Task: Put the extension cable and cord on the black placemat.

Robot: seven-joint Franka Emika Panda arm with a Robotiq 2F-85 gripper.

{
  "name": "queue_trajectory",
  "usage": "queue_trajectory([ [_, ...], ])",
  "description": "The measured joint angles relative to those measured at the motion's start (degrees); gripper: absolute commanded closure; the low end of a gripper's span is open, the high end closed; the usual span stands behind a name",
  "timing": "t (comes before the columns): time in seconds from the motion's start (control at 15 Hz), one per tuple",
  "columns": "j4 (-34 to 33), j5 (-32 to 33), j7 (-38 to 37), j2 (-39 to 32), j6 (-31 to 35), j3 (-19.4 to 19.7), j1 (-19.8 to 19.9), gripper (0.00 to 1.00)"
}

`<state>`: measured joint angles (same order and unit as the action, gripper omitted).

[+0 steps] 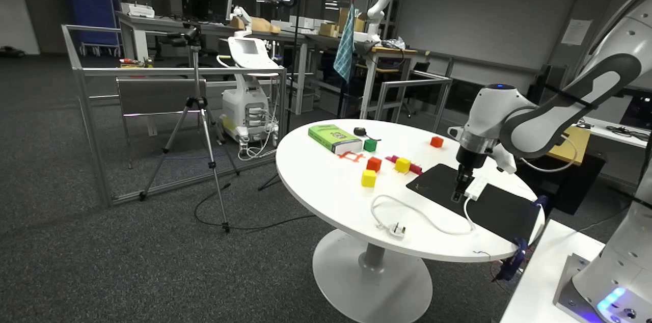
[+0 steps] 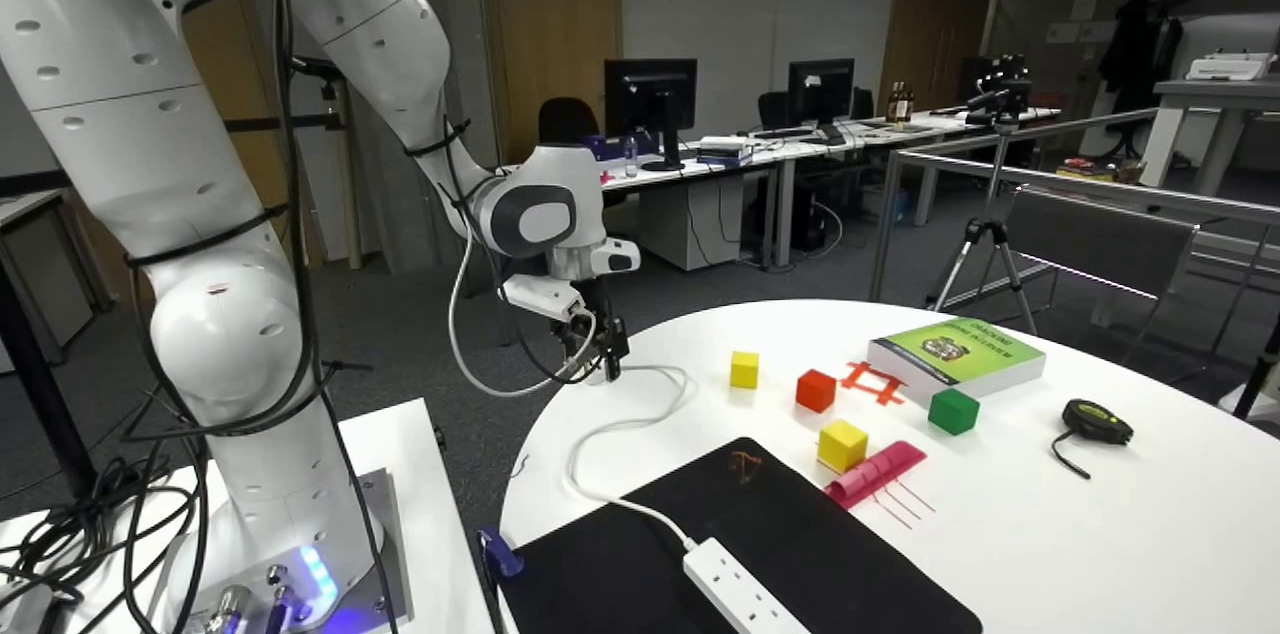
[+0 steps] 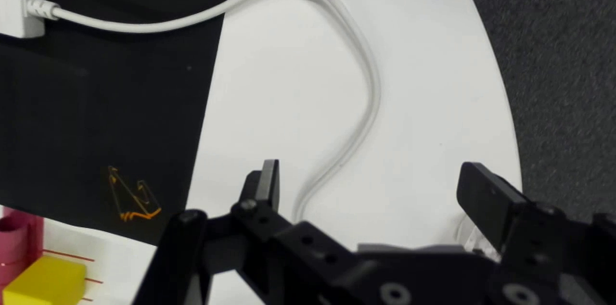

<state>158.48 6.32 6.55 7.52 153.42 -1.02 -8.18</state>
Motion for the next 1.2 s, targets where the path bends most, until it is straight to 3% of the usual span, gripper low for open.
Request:
queue_trajectory([
  [0.53, 0.0, -0.4, 1.2, -0.5, -0.2, -0.6, 0.3, 0.00],
  [0.73, 0.2, -7.2, 12.7, -0.6, -0.2, -0.7, -1.1, 0.00],
  [1.0, -1.4, -11.4, 24.6, -0.6, -0.9, -1.6, -4.3, 0.00],
  [1.2, -3.5, -15.1, 26.3, -1.0, -0.2, -3.3, -6.3, 0.00],
])
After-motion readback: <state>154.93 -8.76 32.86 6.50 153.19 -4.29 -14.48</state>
